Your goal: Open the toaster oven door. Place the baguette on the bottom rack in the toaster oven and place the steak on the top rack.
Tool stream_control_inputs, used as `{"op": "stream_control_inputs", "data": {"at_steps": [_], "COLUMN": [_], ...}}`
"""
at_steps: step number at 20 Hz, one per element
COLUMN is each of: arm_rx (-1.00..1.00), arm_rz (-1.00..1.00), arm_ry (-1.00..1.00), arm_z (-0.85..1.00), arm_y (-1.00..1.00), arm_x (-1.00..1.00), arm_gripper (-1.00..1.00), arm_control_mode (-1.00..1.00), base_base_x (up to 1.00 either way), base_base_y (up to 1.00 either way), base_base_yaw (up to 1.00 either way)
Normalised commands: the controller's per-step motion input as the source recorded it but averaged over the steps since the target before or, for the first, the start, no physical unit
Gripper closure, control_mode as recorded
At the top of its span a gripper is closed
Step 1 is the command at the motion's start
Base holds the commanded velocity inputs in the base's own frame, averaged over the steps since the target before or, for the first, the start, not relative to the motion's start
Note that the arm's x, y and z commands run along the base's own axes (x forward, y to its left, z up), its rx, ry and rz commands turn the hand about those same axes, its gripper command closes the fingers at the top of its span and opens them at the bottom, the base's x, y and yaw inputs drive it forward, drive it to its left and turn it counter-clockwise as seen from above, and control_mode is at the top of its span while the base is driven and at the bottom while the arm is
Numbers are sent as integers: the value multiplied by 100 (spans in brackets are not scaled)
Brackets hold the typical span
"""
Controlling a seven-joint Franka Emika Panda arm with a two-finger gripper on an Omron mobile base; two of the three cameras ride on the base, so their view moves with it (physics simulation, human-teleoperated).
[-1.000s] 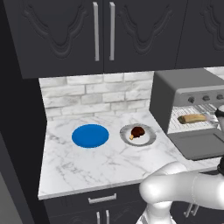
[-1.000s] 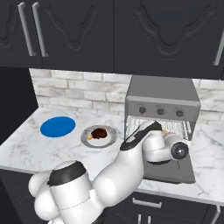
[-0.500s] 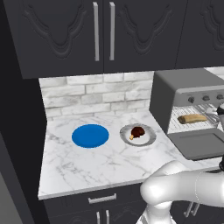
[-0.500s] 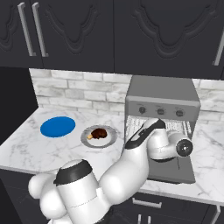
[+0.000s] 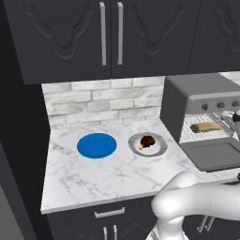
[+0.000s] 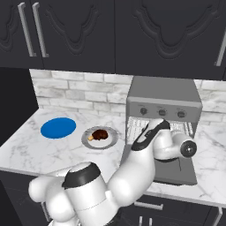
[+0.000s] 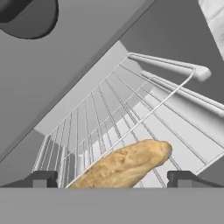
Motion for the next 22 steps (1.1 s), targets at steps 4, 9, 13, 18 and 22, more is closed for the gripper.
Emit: {"op": "stream_control_inputs", "data": {"at_steps": [4,9,13,18,22], "arm_rx": [6,1,0,0,0], "arm_rz": [-8,-7,-2,0,1], "arm_ry": [0,-4,-10,-8,-4], "arm_z": [-4,-18,-20,-17,-10], "arm_y": [-9,-6,-11,-17,-10], "arm_x": [29,18,6,2,4], "arm_gripper": [-100,-100,-100,-100,-100], "arm_control_mode": [-100,-100,-100,-100,-100], "base_base_x": [0,0,0,0,0], "base_base_y": [0,0,0,0,0], "base_base_yaw": [0,0,0,0,0]}}
